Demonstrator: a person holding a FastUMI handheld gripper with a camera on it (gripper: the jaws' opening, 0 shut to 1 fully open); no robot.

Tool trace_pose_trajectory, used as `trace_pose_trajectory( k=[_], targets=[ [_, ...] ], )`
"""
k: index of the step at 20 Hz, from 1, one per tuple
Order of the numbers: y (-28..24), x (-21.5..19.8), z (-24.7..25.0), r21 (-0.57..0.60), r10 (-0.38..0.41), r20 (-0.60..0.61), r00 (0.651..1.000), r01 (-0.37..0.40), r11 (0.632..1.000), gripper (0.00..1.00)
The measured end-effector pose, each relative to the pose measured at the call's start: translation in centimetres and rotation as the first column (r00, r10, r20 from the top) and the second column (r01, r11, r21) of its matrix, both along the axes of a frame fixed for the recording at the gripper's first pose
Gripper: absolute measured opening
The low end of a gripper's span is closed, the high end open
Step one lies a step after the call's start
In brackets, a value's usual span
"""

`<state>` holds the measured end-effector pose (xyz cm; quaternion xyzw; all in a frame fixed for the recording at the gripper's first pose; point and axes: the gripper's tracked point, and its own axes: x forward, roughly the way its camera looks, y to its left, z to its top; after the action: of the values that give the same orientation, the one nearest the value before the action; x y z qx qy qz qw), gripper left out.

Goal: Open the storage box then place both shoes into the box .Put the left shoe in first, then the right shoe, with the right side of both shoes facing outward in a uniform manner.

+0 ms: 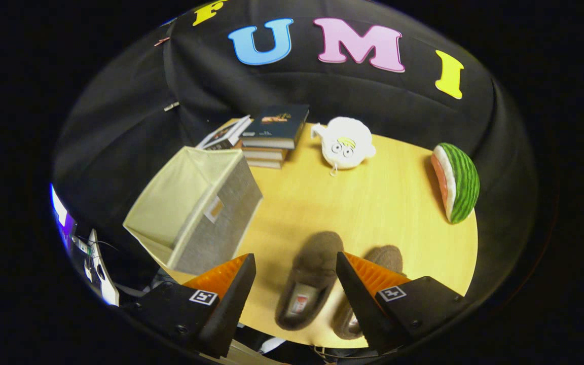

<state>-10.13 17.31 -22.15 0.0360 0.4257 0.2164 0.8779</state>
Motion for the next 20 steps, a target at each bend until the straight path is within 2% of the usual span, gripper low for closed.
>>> trace_pose_trajectory(
  k=[4, 5, 6, 8, 11, 12, 14, 18, 19, 20],
  targets=[
    [-1.3, -2.6, -5.5, -0.015, -0.017, -0.117, 0.993, 0.015, 1.000, 0.93],
    [-1.4, -2.9, -6.7, -0.024, -0.020, -0.133, 0.991, 0.017, 1.000, 0.86],
    [-1.5, -2.9, -7.7, -0.030, -0.018, -0.141, 0.990, 0.014, 0.999, 0.83],
    [-1.1, -2.1, -9.3, -0.034, -0.019, -0.139, 0.990, 0.015, 0.999, 0.82],
    [0.0, -0.7, -12.3, -0.028, -0.046, -0.163, 0.986, 0.042, 0.999, 0.72],
    [0.3, -0.3, -12.9, -0.025, -0.057, -0.173, 0.983, 0.053, 0.998, 0.71],
    [1.1, 1.3, -13.4, 0.007, -0.113, -0.167, 0.980, 0.115, 0.993, 0.66],
    [-0.2, 3.4, -13.1, 0.025, -0.226, -0.168, 0.960, 0.233, 0.972, 0.32],
    [-0.3, 3.4, -12.8, 0.036, -0.248, -0.178, 0.952, 0.259, 0.965, 0.16],
    [-0.6, 3.3, -12.5, 0.034, -0.262, -0.184, 0.947, 0.272, 0.962, 0.12]
  ],
)
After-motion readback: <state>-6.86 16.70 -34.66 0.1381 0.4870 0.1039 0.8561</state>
